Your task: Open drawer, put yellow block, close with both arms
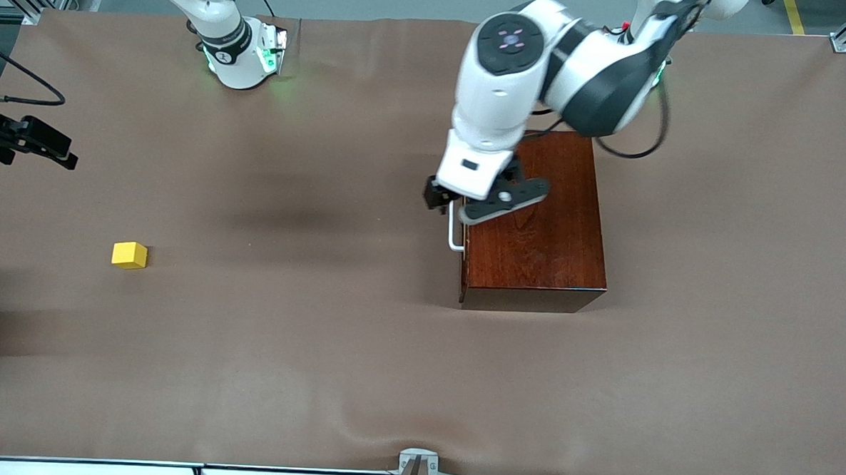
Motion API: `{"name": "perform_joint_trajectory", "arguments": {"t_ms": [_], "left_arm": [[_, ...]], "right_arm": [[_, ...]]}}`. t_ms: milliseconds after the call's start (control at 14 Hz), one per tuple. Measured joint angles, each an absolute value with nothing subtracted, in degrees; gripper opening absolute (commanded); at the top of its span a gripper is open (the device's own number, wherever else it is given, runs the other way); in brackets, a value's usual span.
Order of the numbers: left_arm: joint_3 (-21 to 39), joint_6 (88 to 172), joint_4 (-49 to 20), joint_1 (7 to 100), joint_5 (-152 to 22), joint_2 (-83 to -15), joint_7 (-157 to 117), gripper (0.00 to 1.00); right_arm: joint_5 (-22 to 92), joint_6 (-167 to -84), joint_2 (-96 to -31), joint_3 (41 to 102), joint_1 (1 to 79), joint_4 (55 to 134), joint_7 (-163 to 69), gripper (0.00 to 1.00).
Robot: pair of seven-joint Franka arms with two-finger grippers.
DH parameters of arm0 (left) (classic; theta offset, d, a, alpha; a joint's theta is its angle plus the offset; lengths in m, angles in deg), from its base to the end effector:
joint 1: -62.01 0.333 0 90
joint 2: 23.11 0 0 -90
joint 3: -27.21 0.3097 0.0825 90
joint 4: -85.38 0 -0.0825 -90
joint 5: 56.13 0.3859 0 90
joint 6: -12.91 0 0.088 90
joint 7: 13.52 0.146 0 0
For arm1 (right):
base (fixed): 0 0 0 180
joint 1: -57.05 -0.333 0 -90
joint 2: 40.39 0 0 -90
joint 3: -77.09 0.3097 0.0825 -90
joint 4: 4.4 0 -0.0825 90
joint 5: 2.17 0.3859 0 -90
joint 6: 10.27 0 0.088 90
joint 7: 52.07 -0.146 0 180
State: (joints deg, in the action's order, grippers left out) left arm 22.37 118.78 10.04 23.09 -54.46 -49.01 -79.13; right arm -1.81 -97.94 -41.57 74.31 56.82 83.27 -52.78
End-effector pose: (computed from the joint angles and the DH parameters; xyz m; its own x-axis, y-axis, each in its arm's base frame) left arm 0.5173 -0.4768 0.4437 0.9263 0.3759 0.0264 0.3730 -0.9245 0.0783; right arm 0.5575 -0.0236 0.5834 0.9982 -0.0566 -0.0206 -0.0567 -0.9984 -0.0050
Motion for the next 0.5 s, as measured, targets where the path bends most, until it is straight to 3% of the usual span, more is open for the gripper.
{"name": "perform_joint_trajectory", "arguments": {"t_ms": [499], "left_arm": [[22.35,120.41,10.35,16.23,-47.03,-55.22,-78.87,1.00]], "right_arm": [[-1.81,-97.93,-41.57,74.31,56.81,83.27,-52.78,1.00]]}}
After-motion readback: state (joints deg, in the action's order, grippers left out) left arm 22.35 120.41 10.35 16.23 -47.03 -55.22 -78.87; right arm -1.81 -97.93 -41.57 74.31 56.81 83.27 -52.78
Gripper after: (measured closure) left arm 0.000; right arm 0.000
